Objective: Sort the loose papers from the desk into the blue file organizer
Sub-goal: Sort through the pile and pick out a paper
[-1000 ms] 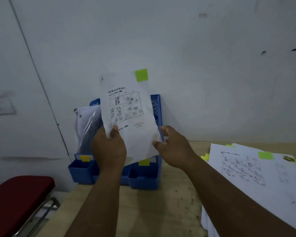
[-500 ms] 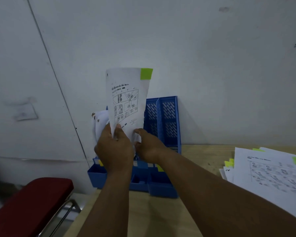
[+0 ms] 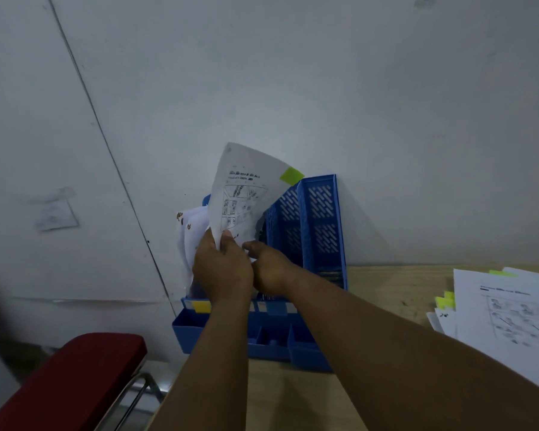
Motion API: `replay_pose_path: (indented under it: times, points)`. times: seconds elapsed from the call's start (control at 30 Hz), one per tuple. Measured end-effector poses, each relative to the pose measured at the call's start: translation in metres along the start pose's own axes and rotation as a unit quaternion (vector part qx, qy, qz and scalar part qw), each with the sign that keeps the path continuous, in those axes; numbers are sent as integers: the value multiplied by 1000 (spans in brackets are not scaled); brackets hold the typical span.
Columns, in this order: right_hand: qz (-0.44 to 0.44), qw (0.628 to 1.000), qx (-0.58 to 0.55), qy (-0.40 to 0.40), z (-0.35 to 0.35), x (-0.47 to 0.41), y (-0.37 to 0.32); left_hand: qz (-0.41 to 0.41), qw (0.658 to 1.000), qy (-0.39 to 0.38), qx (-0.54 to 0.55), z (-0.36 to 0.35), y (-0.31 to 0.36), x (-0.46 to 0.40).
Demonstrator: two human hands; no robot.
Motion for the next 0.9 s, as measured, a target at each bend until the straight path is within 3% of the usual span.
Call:
replay_pose_path:
  times: [0.27, 0.6, 0.73, 0.9]
  points:
    - [12, 1000, 17, -15, 23, 5, 10, 7, 997, 17, 75, -21, -14, -25]
    - [60, 988, 125, 72, 63, 25, 24, -2, 982, -145, -123, -58, -62, -20]
    - [54, 986, 129, 86, 72, 31, 31, -47, 953, -179, -241, -61, -71, -15]
    - [50, 986, 134, 79, 72, 38, 35, -66, 945, -174, -269, -57, -78, -17]
Point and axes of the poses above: each hand's wrist, its own x-axis away from the middle knuckle, its own z-axis out of the back of the hand, y = z × x, the point moved 8 cm from there along -x, towards the middle knuckle, and after that the axes turned 8 degrees about z, right-handed, at the moved point
